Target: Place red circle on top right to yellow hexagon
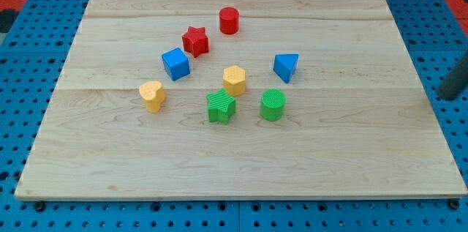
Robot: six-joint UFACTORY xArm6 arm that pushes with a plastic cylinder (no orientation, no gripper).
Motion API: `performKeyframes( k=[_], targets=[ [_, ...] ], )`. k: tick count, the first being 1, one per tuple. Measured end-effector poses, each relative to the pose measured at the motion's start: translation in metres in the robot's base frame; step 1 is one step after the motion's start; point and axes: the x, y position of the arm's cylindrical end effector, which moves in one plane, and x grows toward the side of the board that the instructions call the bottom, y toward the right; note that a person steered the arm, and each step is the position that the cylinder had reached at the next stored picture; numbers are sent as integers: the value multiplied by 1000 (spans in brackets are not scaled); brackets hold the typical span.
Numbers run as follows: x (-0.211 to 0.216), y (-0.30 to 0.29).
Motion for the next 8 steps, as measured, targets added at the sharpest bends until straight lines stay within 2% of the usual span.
performKeyframes(
  k=[2,3,4,5,6,7,8],
  targets=[
    [-110,-80],
    [-191,-140],
    [-222,-242],
    [-217,-346],
    [-163,-327],
    [-131,-284],
    [-161,-285]
  ],
)
